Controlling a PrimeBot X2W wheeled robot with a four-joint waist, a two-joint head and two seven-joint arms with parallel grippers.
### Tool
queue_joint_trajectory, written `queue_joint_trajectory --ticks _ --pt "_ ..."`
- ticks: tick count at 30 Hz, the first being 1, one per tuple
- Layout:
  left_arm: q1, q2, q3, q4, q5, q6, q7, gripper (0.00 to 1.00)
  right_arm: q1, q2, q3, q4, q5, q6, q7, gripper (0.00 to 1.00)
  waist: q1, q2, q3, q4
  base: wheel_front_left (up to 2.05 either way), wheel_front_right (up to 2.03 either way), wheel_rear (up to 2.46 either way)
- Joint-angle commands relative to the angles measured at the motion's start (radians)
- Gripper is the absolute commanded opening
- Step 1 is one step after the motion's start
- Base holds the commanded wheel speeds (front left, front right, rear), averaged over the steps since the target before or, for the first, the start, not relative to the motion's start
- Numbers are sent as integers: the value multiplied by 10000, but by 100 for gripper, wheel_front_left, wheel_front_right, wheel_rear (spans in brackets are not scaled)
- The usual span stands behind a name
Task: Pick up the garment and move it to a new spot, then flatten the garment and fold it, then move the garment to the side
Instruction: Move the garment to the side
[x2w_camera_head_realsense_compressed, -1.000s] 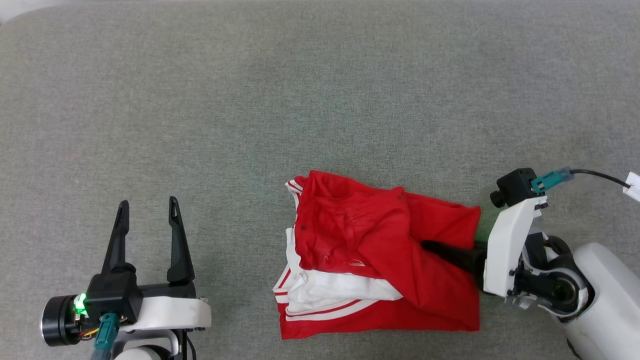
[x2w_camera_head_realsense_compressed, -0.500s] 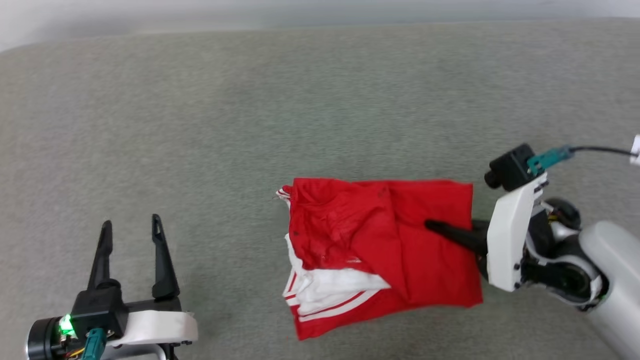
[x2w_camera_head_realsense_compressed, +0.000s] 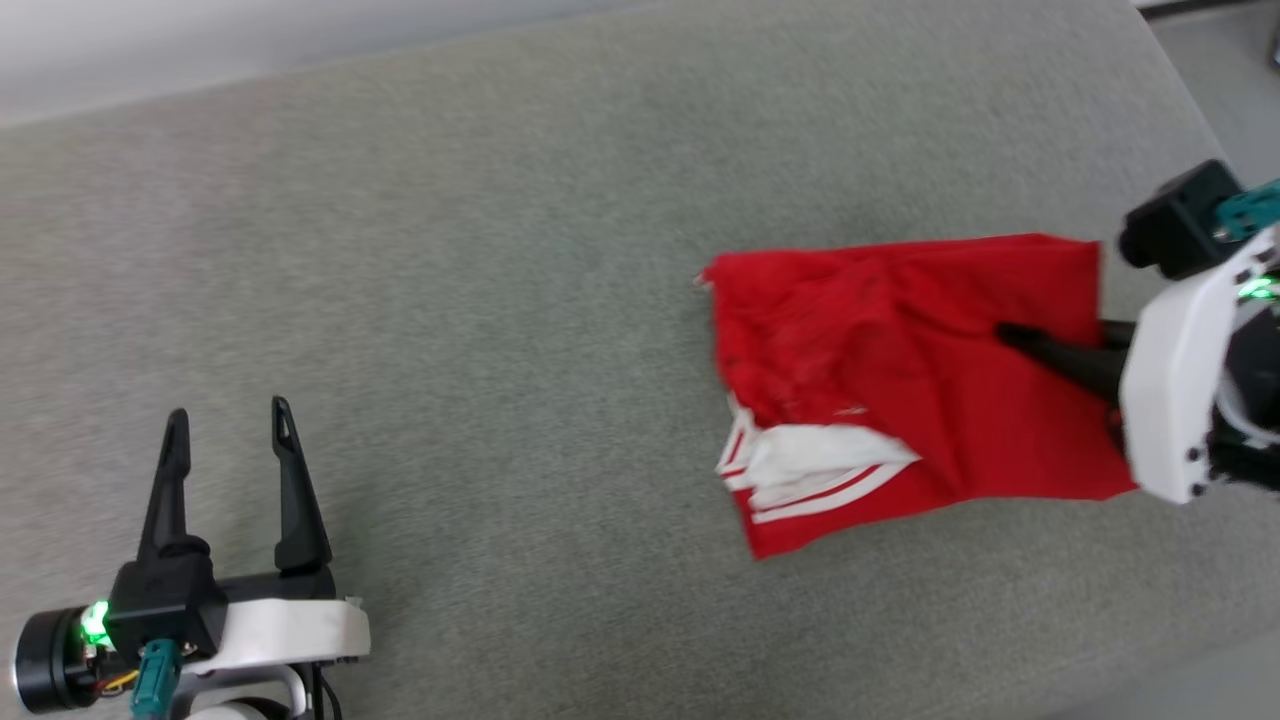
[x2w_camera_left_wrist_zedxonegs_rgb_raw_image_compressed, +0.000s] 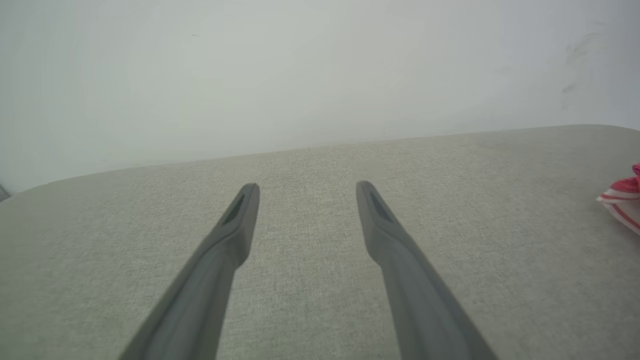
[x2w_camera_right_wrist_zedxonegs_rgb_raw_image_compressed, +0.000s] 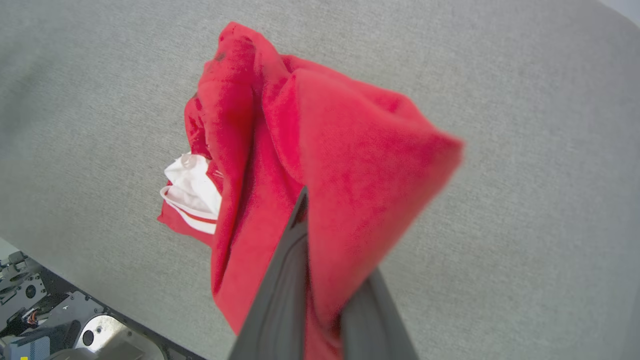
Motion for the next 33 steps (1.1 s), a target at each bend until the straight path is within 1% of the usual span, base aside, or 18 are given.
queue_joint_trajectory --ticks 1,5,10,13,18,21,24,27,28,30,31,33 --pt "-129 67 46 -36 39 -28 -22 100 -211 -82 -37 44 -120 -4 33 0 -1 0 414 -403 0 0 0" --pt "-367 192 66 -168 112 -46 -22 100 -503 -478 -352 703 -525 -5 -117 0 -1 0 899 -605 0 0 0" --pt "-724 396 -59 -448 196 -138 -22 100 -1085 -853 -778 2107 -1400 -5 -330 0 -1 0 1704 -544 0 0 0" --pt "-934 514 -107 -671 230 -158 -22 100 -1477 -926 -1078 3090 -1928 -5 -469 0 -1 0 2221 -459 0 0 0" --pt "-1234 670 -148 -1010 217 -155 -22 100 -2079 -700 -1810 4654 -2727 -7 -749 0 -1 0 3007 -325 0 0 0" --pt "-1382 746 -193 -1084 211 -173 -19 100 -2372 -588 -2231 5392 -3418 -7 -1150 0 -1 0 3370 -244 0 0 0" --pt "-1489 811 -203 -1053 207 -149 8 100 -2401 -109 -2592 5963 -3606 -5 -1361 0 -1 0 3540 -221 0 0 0" --pt "-1488 801 -228 -938 173 -90 11 100 -2417 134 -2915 6374 -3920 -7 -1702 0 -1 0 3472 -184 0 0 0" --pt "-1490 780 -257 -917 158 -73 11 100 -2380 256 -2988 6526 -4020 -7 -1791 37 -1 0 3377 -154 0 0 0" --pt "-1438 714 -326 -907 119 -45 10 100 -2358 393 -3194 6692 -4339 -5 -2160 37 -1 0 3141 -77 0 0 0" --pt "-1393 680 -356 -894 104 -45 10 100 -2332 436 -3296 6796 -4537 -5 -2315 100 -1 0 2988 -31 0 0 0" --pt "-1265 599 -418 -855 92 3 7 100 -2273 483 -3492 6845 -4884 -7 -2720 100 -1 0 2644 75 0 0 0"
